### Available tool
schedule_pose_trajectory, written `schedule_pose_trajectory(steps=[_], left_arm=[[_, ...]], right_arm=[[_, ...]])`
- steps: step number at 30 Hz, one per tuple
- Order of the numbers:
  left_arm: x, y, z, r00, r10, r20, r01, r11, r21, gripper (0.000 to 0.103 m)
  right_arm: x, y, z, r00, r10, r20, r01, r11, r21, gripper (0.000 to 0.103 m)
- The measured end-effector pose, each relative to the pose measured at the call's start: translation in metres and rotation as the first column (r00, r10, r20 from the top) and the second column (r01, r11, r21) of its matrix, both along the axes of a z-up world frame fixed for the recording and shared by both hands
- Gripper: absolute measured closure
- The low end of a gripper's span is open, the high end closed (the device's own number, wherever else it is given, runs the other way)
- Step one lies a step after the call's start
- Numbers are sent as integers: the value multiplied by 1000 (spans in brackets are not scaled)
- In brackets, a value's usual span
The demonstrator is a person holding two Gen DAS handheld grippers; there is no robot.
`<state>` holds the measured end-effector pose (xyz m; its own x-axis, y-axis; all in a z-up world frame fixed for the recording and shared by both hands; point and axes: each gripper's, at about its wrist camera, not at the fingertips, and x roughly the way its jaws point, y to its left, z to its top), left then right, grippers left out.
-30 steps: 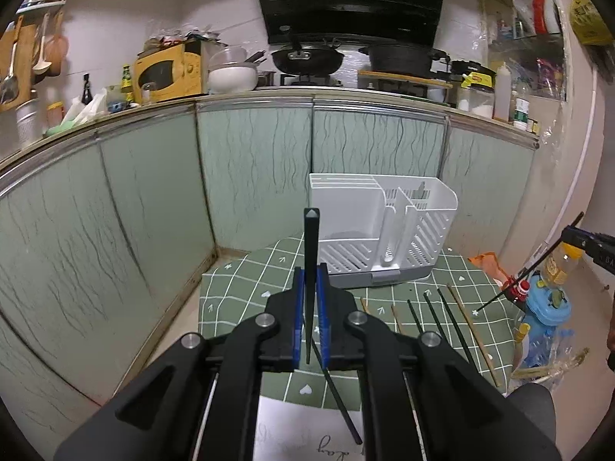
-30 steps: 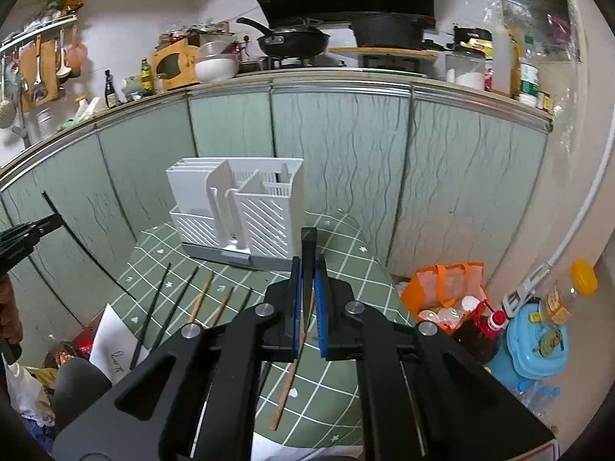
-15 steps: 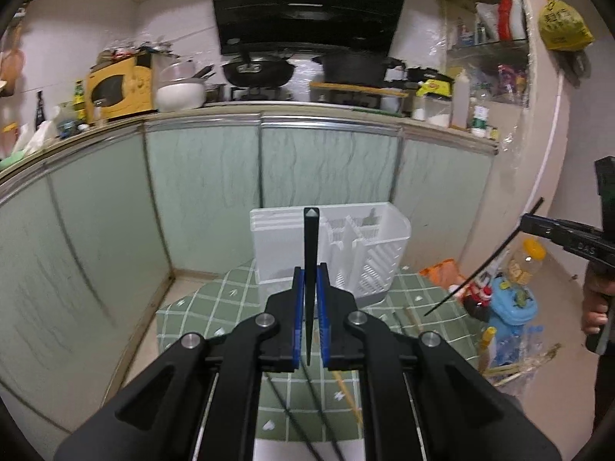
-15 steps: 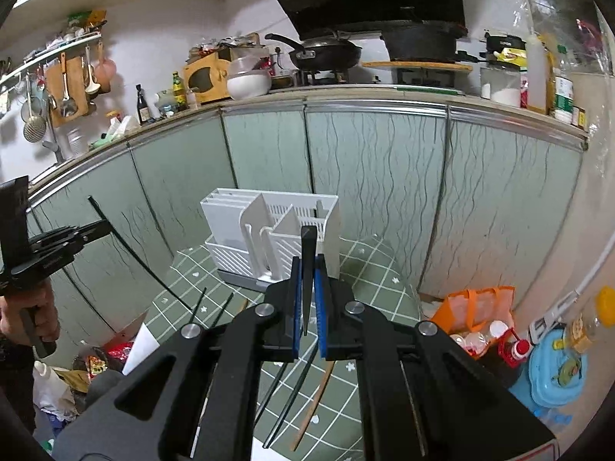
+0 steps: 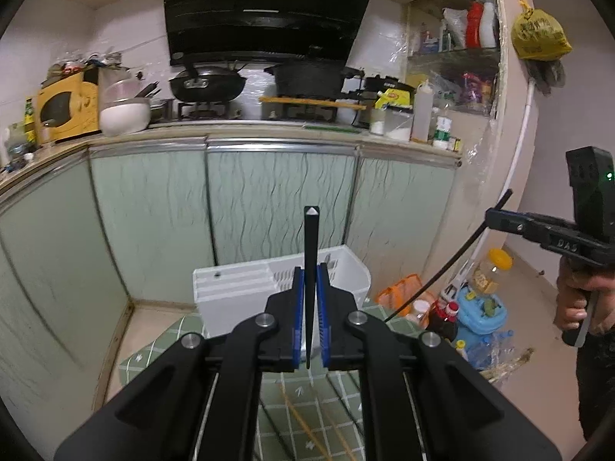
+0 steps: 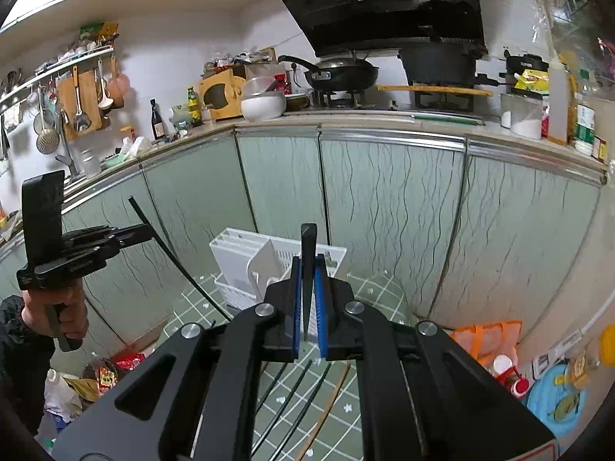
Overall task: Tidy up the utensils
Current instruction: 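Lower the chopstick into the holder and open the left tool while the right tool releases its chopstick there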
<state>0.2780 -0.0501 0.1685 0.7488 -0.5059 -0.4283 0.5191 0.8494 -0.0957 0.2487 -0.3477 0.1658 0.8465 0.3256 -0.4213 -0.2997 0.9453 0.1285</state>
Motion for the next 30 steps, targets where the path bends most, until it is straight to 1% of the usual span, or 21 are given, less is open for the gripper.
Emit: schedule_pose_trajectory(steps=[8, 13, 17, 20, 25, 30], left_arm=[[32, -20, 36, 998, -50, 40, 52, 998, -42, 95], [52, -40, 43, 996, -77, 52, 79, 996, -43, 95], [68, -56, 33, 995, -84, 50, 86, 996, -23, 95], [79, -67, 16, 996, -82, 40, 83, 997, -3, 95], [88, -75, -6, 997, -75, 29, 74, 997, 21, 95], [96, -79, -23, 998, -70, -2, 70, 997, 24, 95]], right_arm=[[35, -2, 25, 999, 20, 24, -20, 1000, 2, 97], [58, -5, 29, 999, 25, 33, -25, 1000, 9, 97], [76, -4, 16, 999, 32, 12, -32, 999, 8, 97], [87, -3, 2, 999, 35, -8, -35, 999, 6, 97], [101, -1, -24, 999, 33, -42, -33, 999, -1, 97], [109, 2, -43, 997, 35, -67, -36, 999, -7, 97]])
